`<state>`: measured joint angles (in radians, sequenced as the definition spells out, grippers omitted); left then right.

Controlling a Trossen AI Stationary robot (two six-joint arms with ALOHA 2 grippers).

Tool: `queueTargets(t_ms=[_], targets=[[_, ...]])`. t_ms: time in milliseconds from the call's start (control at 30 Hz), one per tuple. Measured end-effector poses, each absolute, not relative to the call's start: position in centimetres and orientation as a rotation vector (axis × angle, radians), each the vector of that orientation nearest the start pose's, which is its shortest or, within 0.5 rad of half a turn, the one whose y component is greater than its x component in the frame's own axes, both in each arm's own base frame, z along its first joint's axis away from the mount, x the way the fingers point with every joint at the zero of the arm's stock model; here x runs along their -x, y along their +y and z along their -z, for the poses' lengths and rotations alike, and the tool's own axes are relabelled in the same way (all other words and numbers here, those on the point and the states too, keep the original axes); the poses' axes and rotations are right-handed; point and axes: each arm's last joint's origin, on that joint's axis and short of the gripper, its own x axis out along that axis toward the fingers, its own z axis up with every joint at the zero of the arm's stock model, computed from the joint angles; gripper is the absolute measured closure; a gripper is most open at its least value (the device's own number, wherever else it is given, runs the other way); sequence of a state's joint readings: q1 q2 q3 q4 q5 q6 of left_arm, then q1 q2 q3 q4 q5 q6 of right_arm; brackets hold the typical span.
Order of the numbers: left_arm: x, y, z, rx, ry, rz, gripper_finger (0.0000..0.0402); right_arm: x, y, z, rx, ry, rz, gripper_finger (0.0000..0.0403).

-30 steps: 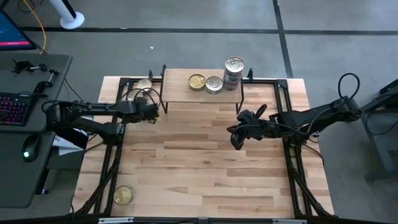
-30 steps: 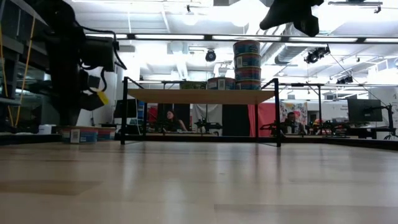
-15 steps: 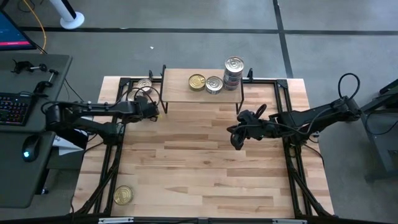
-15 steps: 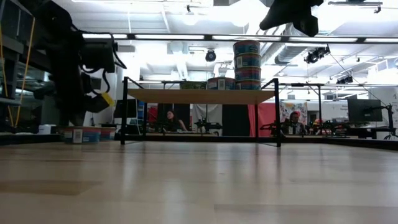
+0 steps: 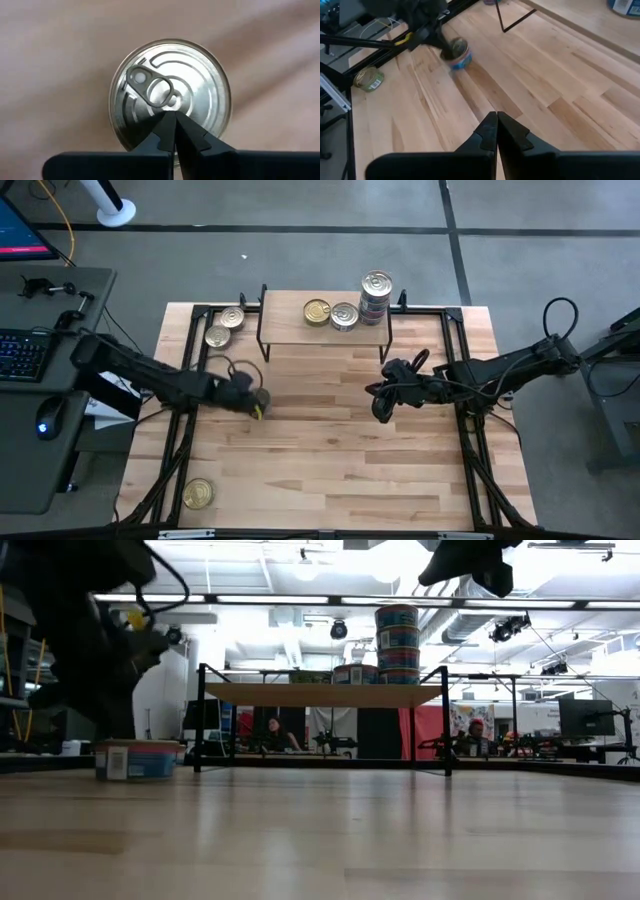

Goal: Stack canned seafood by type on shelf
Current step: Stack the blue tuna can on top of the other blue tuna can on the shelf

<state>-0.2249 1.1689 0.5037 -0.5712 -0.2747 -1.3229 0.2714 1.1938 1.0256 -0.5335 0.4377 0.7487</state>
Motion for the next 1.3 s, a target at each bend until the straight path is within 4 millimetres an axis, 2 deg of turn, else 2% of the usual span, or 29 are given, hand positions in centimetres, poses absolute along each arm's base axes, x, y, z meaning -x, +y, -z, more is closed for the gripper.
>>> queueTargets(t_ms=[100,233,400,567,700,833,900,1000,1133,1300], targets=[[-18.7,-5.0,-14.8,0.875,0.880,-0.707,0.0402,-24.0,5.4,-30.6,-0.481,0.562,0.386,0.0403],[-20.9,-6.4,-13.6,0.883,0.800,-0.631,0.0402,-24.1,5.5,-30.6,-0.484,0.581,0.354,0.0403],[-25.4,-7.2,-12.9,0.815,0.741,-0.534,0.0402,-24.7,5.8,-29.8,-0.492,0.619,0.341,0.0403],[-31.3,-8.0,-13.7,0.617,0.763,-0.386,0.0402,-26.9,6.7,-27.1,-0.541,0.741,0.306,0.0403],[-34.0,-8.6,-15.7,0.300,0.830,-0.239,0.0401,-28.8,7.6,-23.6,-0.578,0.904,0.273,0.0403],[-33.9,-8.9,-18.0,0.038,0.800,-0.170,0.0401,-30.2,8.2,-19.9,-0.523,1.064,0.218,0.0403],[-33.1,-8.7,-17.7,-0.026,0.807,-0.138,0.0401,-31.0,8.5,-18.2,-0.471,1.098,0.187,0.0403],[-32.2,-8.0,-16.7,-0.018,0.775,-0.026,0.0401,-32.3,8.9,-16.3,-0.373,1.081,0.116,0.0403],[-31.3,-7.1,-14.9,0.041,0.679,0.117,0.0401,-33.5,9.1,-15.0,-0.262,1.036,0.044,0.0403],[-31.1,-6.6,-14.5,0.037,0.677,0.086,0.0401,-33.5,8.7,-14.7,-0.223,1.047,0.053,0.0403]])
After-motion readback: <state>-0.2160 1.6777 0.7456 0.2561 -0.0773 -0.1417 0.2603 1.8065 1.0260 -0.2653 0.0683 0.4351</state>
